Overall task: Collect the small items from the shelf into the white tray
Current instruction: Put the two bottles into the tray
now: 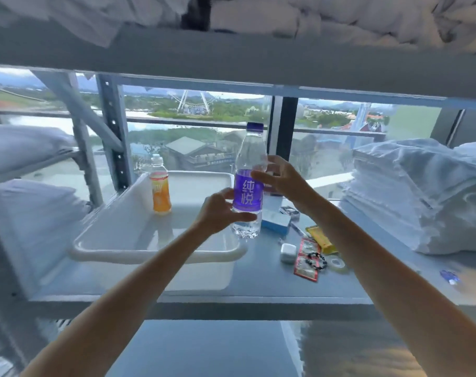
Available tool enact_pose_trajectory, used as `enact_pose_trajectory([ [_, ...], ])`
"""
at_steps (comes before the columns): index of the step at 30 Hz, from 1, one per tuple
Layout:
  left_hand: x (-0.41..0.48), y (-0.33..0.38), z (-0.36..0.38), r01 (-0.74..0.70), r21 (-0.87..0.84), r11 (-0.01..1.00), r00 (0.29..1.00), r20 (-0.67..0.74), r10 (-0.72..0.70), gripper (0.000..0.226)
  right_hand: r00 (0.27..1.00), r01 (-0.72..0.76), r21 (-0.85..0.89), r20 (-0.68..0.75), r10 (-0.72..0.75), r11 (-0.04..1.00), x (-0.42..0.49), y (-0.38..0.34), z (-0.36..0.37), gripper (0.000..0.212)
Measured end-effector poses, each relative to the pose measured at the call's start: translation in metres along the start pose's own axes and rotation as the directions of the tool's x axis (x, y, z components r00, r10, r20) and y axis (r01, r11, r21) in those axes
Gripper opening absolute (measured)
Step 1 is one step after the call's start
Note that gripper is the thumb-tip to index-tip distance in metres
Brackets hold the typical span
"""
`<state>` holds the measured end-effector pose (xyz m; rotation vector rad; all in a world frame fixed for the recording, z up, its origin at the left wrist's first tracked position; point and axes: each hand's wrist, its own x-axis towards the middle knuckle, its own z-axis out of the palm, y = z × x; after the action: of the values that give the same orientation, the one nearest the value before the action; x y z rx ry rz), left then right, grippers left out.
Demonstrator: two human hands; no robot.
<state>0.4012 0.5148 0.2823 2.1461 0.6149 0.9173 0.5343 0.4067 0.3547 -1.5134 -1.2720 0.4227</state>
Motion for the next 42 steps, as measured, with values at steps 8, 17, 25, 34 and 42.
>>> enact_pose_trajectory([
  [8,0.016,-0.101,-0.105,0.168,0.239,0.956,0.983,0.026,-0.179,0.06,0.993,-0.101,-0.055,0.05,0.104,0.993,0.088,0.0,0.137,0.063],
  [17,0.069,-0.197,-0.145,0.334,0.342,0.878,0.905,0.145,-0.401,0.05,0.979,-0.189,-0.208,0.035,0.2,0.96,0.163,0.065,0.232,0.063],
  [25,0.087,-0.247,-0.157,0.315,0.578,0.753,0.897,0.079,-0.436,0.039,0.938,-0.345,-0.054,-0.039,0.344,0.937,0.209,0.117,0.248,0.071],
  [34,0.102,-0.256,-0.161,0.291,0.88,0.375,0.936,-0.18,-0.304,0.035,0.934,-0.356,-0.106,-0.053,0.352,0.928,0.268,0.134,0.274,0.074],
  [42,0.098,-0.261,-0.163,0.296,0.876,0.38,0.922,-0.158,-0.353,0.05,0.933,-0.359,-0.154,-0.088,0.349,0.921,0.311,0.142,0.295,0.074],
])
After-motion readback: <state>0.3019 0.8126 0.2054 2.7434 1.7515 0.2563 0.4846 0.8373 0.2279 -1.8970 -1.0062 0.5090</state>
